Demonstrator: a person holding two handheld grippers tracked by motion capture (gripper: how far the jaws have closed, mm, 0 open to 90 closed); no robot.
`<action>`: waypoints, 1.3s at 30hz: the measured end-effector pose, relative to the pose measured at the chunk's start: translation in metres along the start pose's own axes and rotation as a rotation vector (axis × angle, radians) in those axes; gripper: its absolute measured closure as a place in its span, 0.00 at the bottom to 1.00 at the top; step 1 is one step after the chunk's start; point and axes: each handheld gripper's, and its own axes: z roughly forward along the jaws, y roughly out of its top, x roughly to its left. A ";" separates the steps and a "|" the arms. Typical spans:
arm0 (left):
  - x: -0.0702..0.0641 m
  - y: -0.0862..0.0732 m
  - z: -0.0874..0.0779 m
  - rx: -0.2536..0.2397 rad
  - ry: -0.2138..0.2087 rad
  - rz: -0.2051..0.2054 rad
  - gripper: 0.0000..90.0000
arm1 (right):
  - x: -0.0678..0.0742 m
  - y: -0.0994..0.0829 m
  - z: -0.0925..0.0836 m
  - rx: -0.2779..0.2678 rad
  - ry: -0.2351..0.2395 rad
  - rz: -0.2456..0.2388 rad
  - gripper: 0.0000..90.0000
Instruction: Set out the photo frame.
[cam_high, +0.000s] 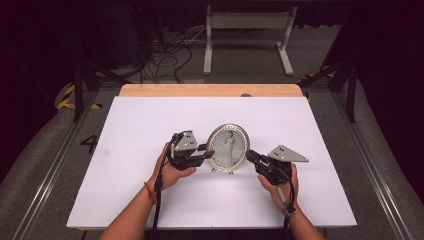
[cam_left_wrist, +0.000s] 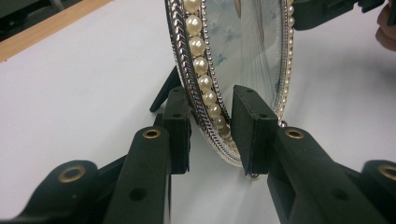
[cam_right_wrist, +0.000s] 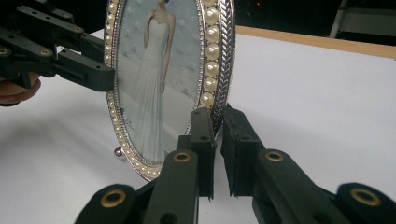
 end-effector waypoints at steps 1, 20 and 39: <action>0.000 -0.001 0.000 0.006 0.000 0.001 0.76 | 0.000 0.000 0.000 -0.001 0.003 -0.002 0.93; 0.001 -0.004 -0.009 0.001 0.011 0.006 0.77 | 0.005 0.002 0.006 0.007 0.001 -0.024 0.89; 0.000 -0.007 -0.010 0.005 0.013 0.005 0.77 | 0.006 0.001 0.009 0.015 0.011 -0.040 0.92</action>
